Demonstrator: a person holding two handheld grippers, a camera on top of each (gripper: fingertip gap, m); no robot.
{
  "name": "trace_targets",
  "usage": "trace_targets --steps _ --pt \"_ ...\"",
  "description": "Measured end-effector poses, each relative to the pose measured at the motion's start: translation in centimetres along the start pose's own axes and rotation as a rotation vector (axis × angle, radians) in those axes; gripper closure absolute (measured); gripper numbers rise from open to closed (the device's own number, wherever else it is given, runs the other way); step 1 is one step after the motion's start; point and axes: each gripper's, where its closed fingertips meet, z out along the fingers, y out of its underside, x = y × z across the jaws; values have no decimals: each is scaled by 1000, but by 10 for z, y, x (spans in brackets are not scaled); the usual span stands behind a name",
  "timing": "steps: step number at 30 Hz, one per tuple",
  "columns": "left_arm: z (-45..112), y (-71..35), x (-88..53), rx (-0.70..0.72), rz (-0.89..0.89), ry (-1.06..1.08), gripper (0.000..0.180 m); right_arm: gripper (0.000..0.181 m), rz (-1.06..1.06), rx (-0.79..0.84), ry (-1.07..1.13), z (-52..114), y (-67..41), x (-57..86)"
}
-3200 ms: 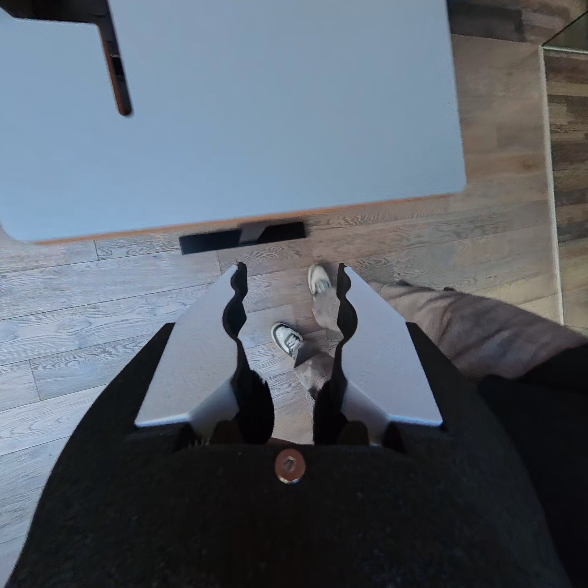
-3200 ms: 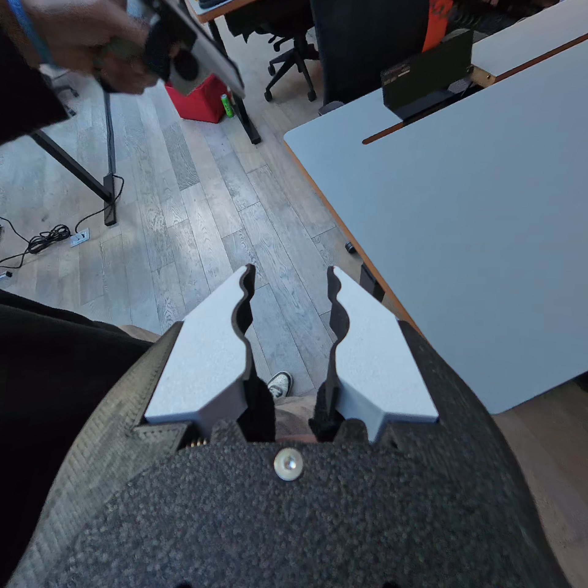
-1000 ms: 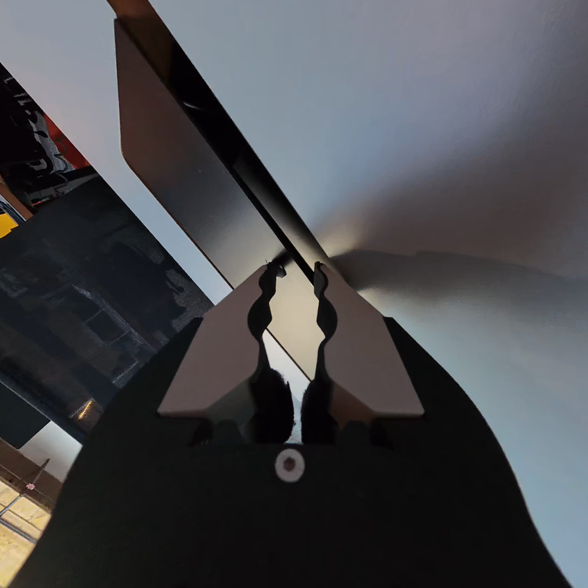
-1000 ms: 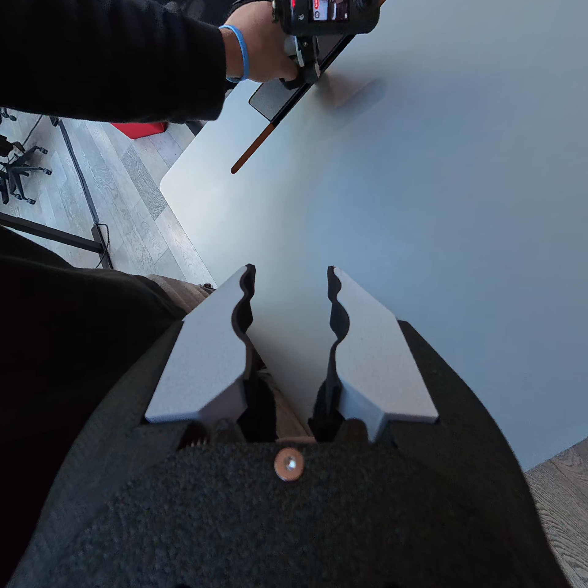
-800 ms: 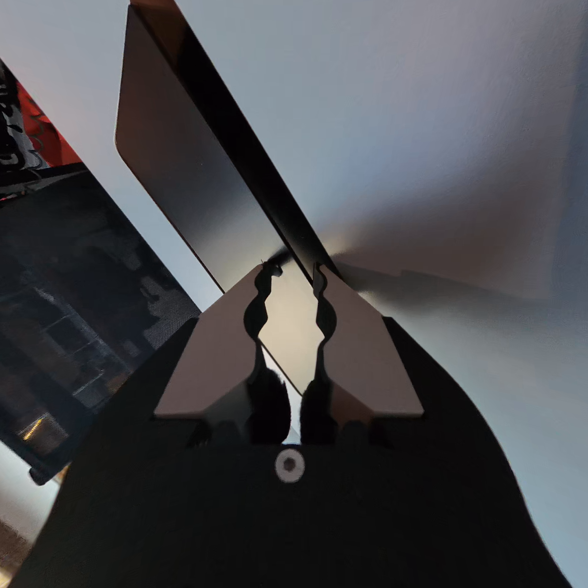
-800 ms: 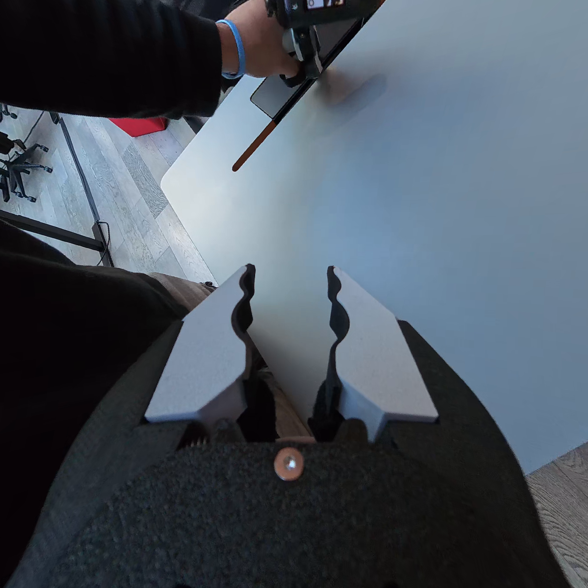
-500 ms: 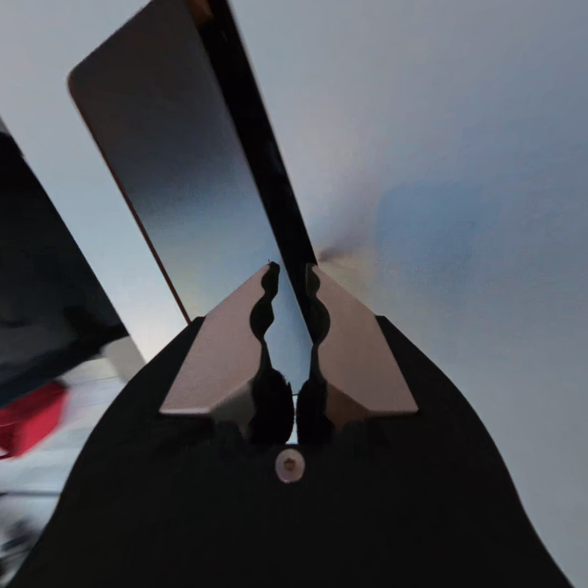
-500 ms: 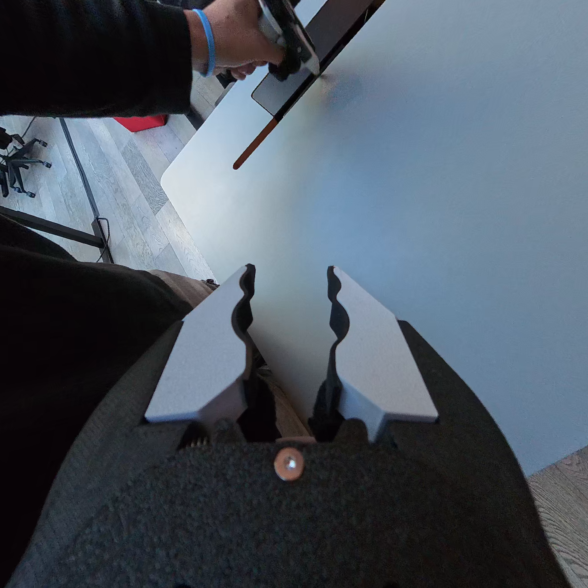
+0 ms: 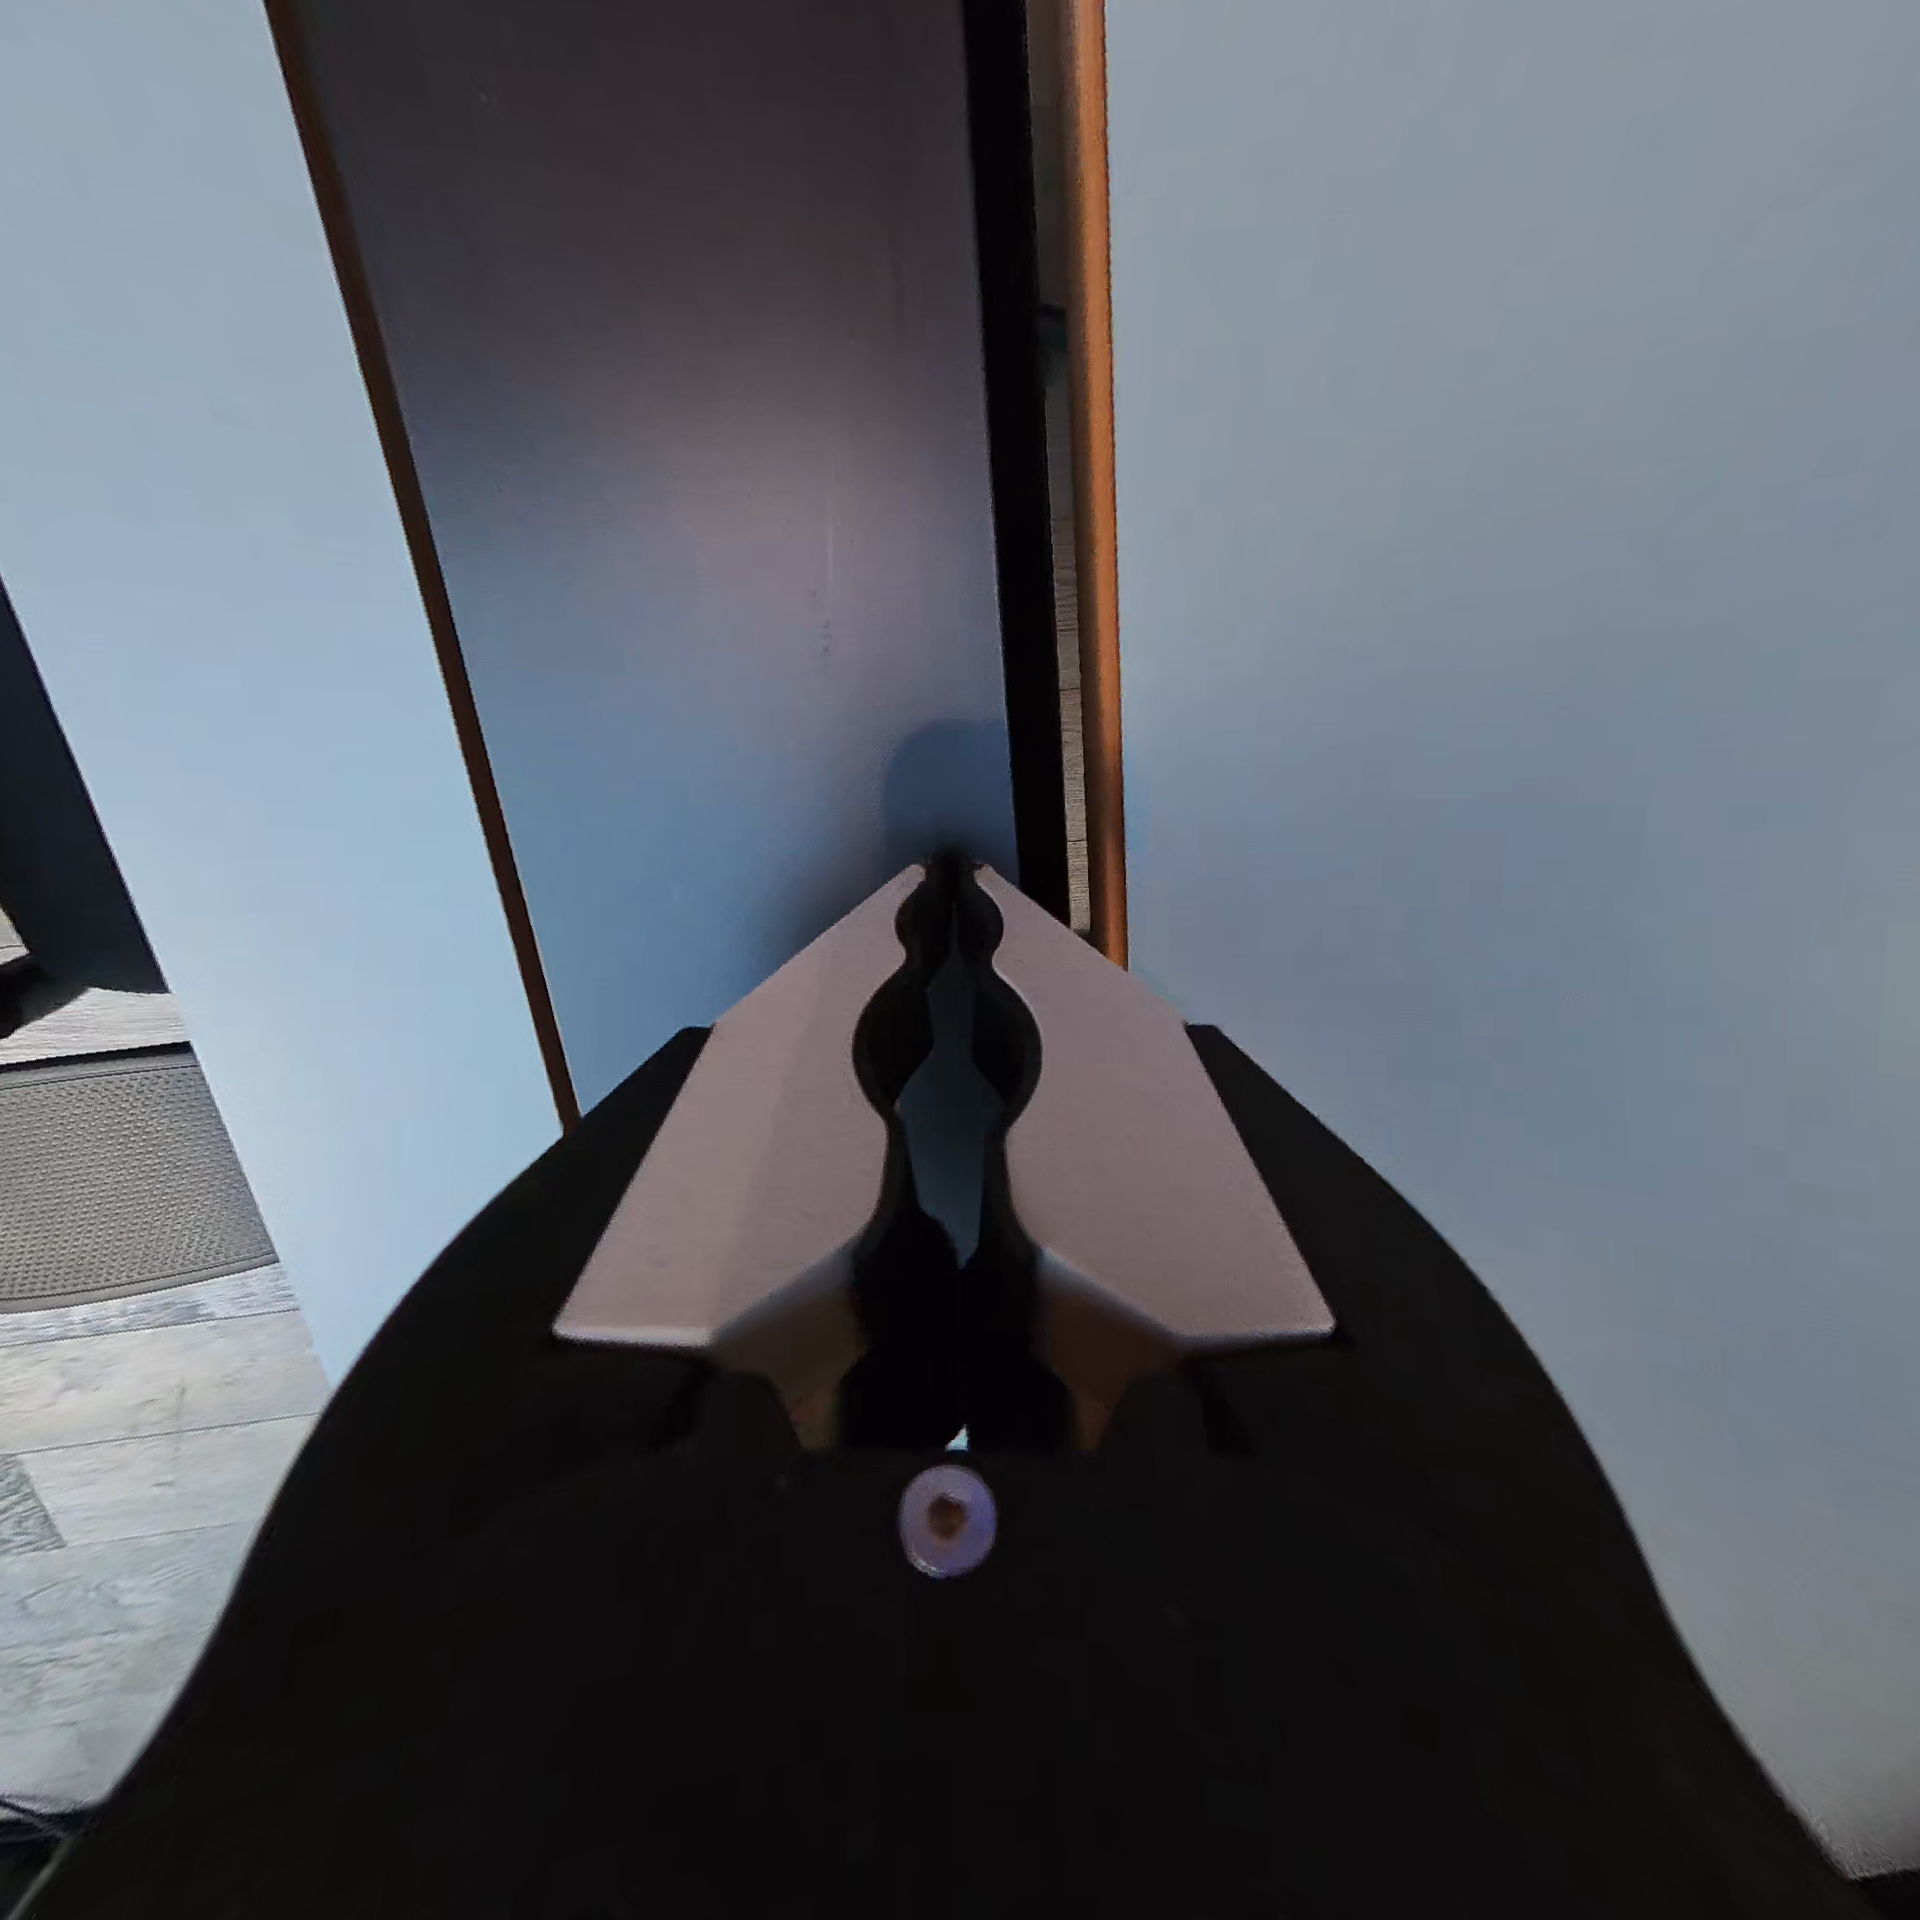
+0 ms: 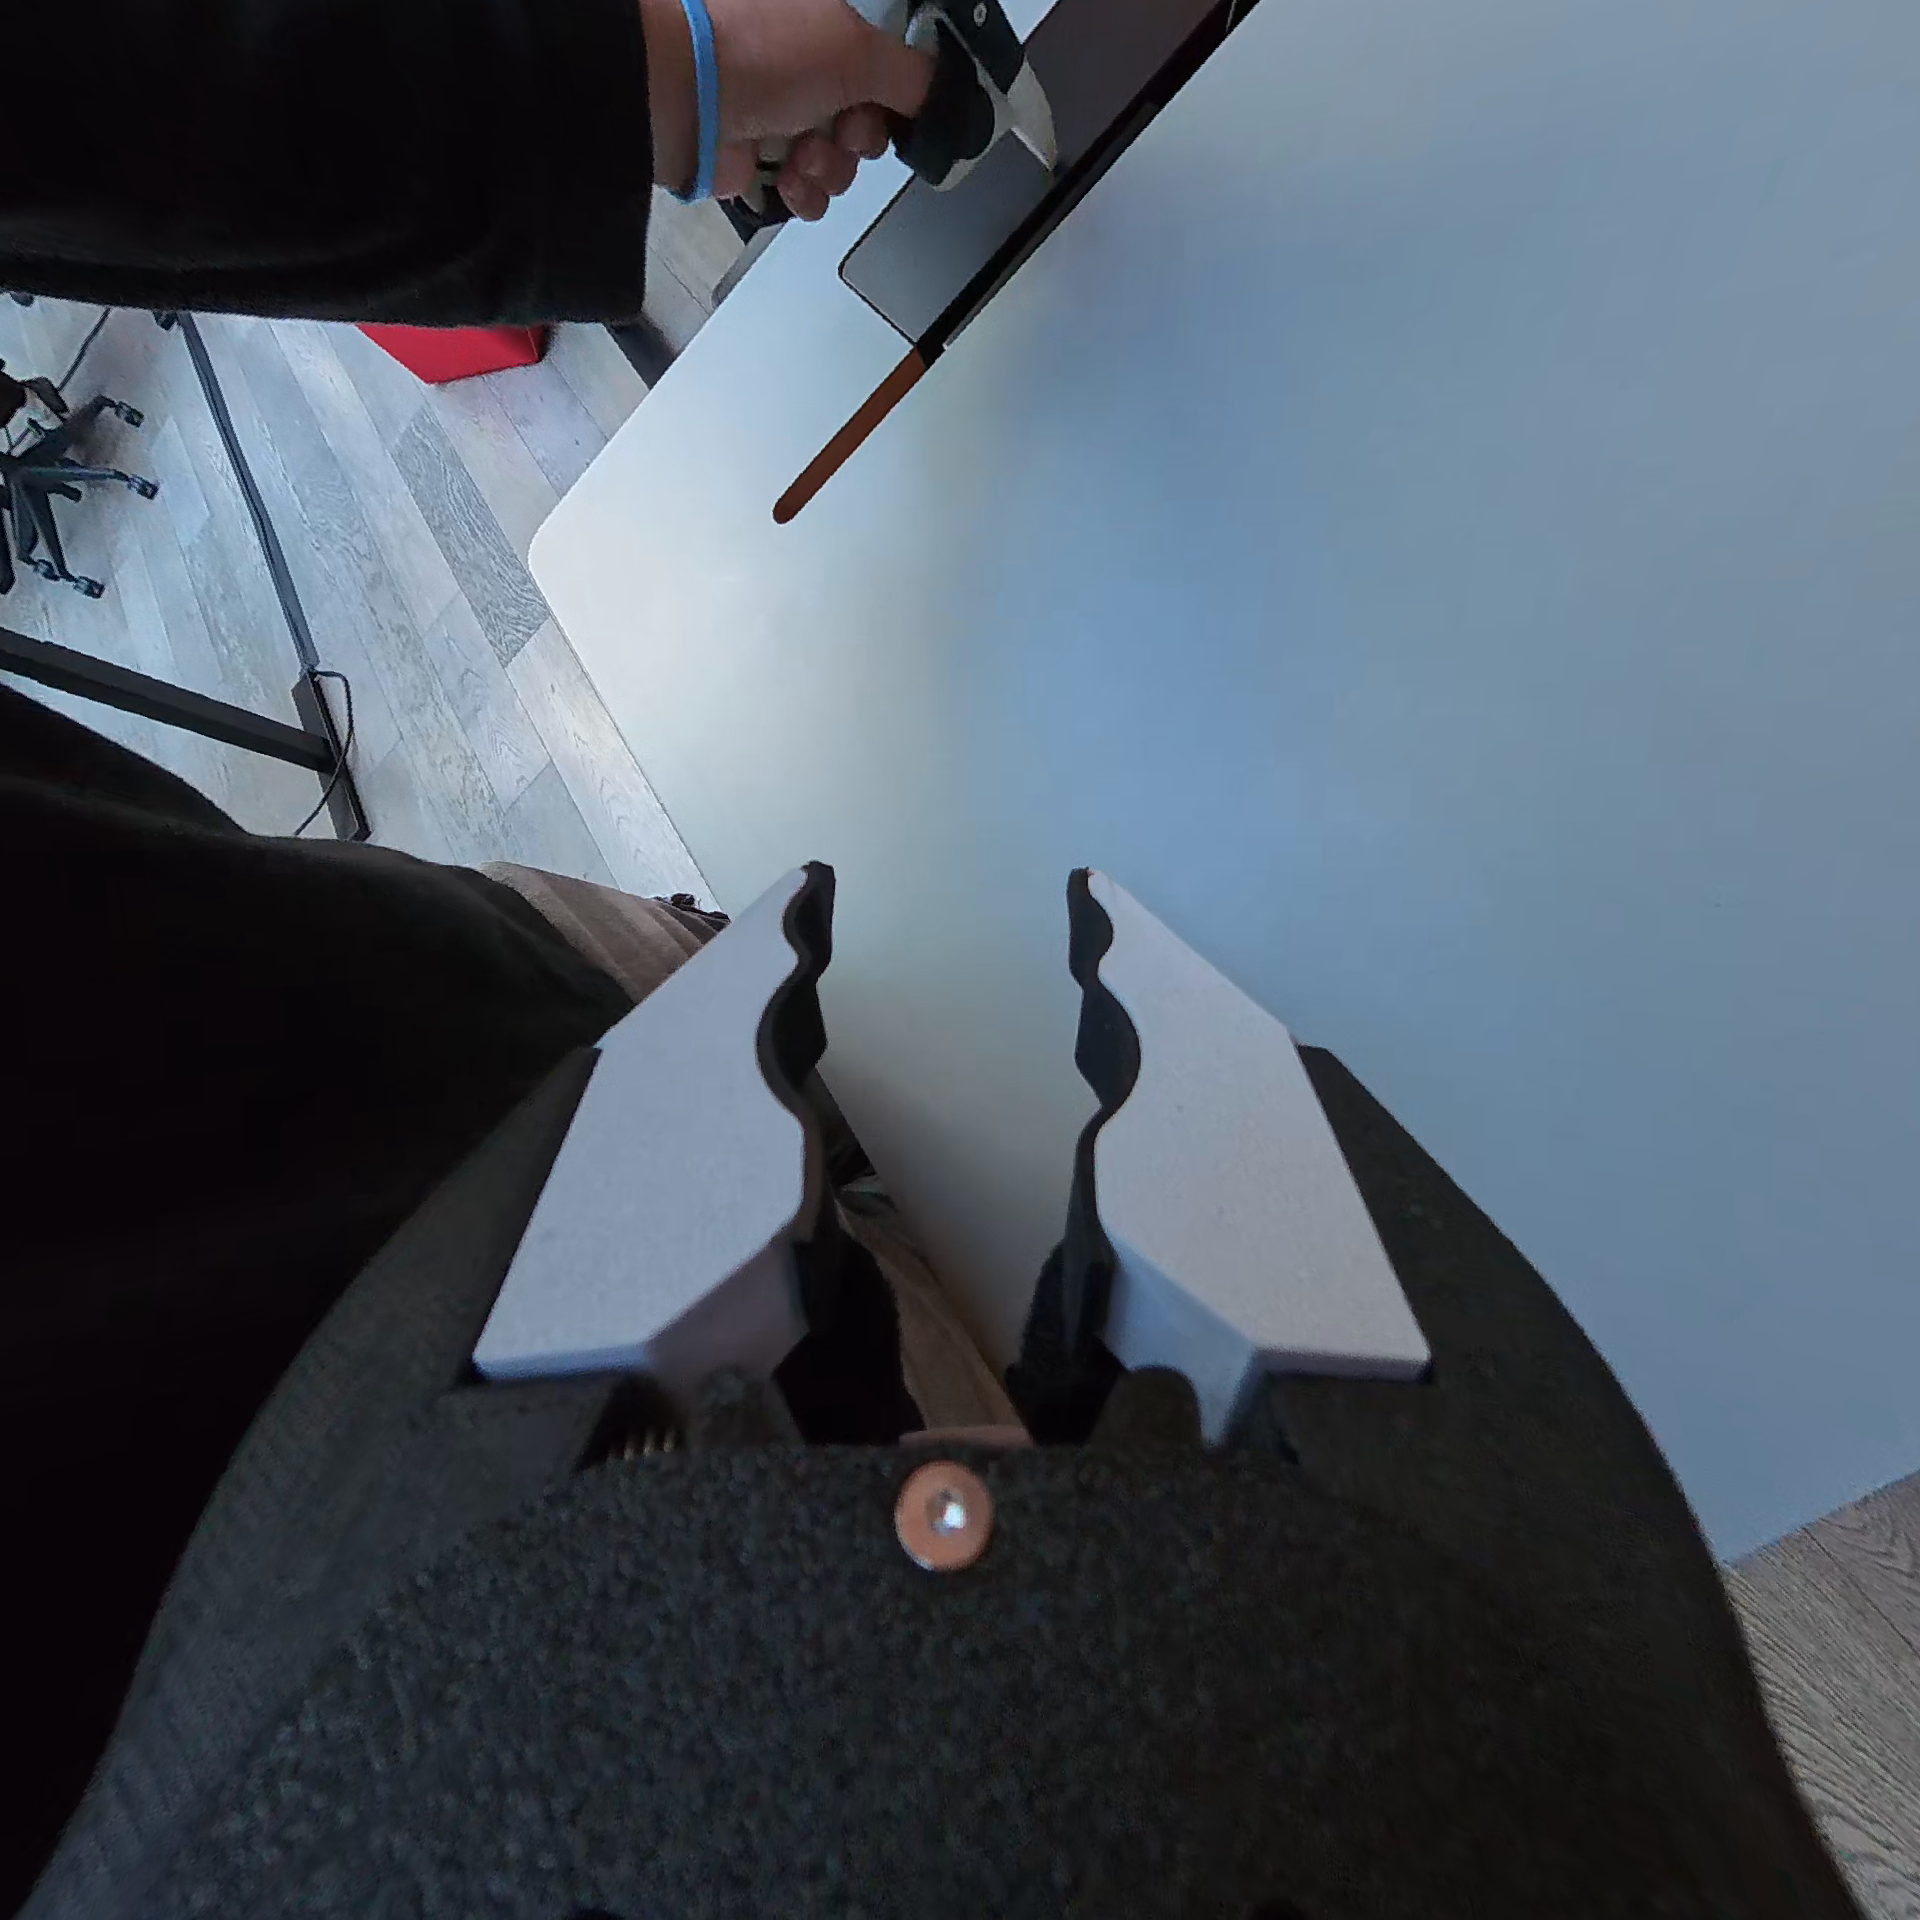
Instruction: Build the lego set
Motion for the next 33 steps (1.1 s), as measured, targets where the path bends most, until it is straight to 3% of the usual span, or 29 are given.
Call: trace_targets --steps 7,13,19,23,26,28,33 --pt "-5 -2 -1 11 -26 -19 180 136 -13 19 -18 2 -2 0" --pt "-115 -3 28 320 -100 10 180 138 -74 52 -134 11 -16 -3" --pt "-254 81 92 521 -132 18 180 137 -209 -15 -274 33 -19 -10" --pt "-324 151 118 554 -139 -33 171 131 -382 21 -258 57 -45 -27" --pt "-354 206 141 543 -189 20 153 131 -548 56 -226 75 -70 -56" --pt "-366 247 139 518 -192 -68 142 131 -627 82 -241 90 -82 -88" --pt "-415 342 100 633 -349 -234 137 128 -696 57 -425 131 -87 -213"
